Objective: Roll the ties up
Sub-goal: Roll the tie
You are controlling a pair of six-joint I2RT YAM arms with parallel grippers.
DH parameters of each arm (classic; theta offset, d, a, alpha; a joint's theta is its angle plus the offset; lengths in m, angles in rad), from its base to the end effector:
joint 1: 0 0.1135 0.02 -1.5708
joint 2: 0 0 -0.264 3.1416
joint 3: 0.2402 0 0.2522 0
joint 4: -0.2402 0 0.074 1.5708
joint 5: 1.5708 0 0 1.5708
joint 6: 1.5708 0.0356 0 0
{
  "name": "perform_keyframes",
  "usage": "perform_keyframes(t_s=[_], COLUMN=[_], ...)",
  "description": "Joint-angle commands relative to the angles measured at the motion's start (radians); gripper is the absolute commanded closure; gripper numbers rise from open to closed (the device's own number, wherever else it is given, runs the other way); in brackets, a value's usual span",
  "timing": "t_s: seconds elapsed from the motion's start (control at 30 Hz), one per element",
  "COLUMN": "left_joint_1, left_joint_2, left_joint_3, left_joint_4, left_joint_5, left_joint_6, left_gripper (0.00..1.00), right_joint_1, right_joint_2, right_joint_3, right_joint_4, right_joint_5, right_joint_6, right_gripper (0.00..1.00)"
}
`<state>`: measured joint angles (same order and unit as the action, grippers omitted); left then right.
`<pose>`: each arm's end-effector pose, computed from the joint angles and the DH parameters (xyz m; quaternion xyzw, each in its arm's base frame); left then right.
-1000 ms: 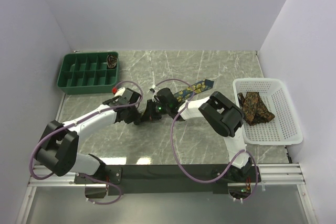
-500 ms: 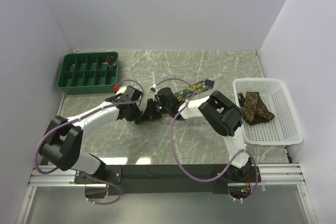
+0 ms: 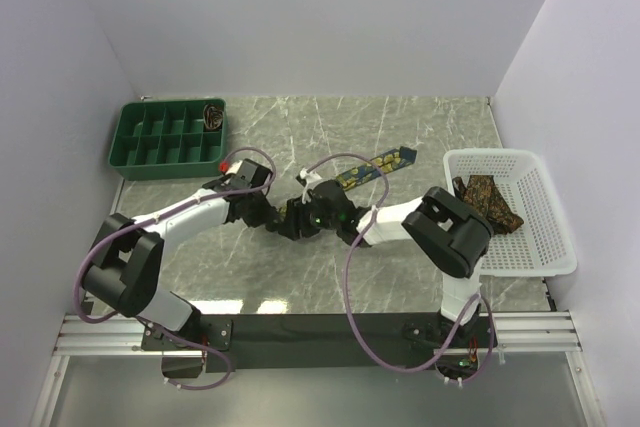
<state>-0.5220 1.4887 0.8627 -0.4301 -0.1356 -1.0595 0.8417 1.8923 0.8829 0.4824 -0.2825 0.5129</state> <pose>0.2501 -0.1383 0.1866 -0.2728 0.9256 -0.1344 0.2252 0.2445 0.2886 0.1341 -0.2097 0.8352 0.4044 0.3081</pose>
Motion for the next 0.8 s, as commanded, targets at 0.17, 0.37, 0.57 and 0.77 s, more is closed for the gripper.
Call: perform_keyframes(t_s=[0.17,0.37,0.57,0.77], left_joint_1=[0.020,0.020,0.023,0.024], left_joint_2=[-0.013,-0.024,-0.053,-0.076], left_joint_3=[-0.002,-0.008,-0.033,-0.051], left_joint_4=[-0.035,-0.055,-0.072,-0.082], left_joint_5=[0.056,0.070,0.062,0.062], left_joint_6=[-0.046,-0.088,-0.155,-0.203], left_gripper=[0.99,0.99,0.99,0.99], right_joint_1=[0.147,0.241,0.298,0.318], right_joint_2=[-0.117,-0.075,0.004,0.093], right_joint_3=[-0.053,-0.003,0.034,0.074], right_joint_4=[0.136,0.150,0.186,0.211], right_joint_5=[0.348,0.506,0.597,0.674], right_joint_6=[-0.307,-0.442,-0.536,-0.577], right_gripper=[0.31,0.26,0.26,0.27])
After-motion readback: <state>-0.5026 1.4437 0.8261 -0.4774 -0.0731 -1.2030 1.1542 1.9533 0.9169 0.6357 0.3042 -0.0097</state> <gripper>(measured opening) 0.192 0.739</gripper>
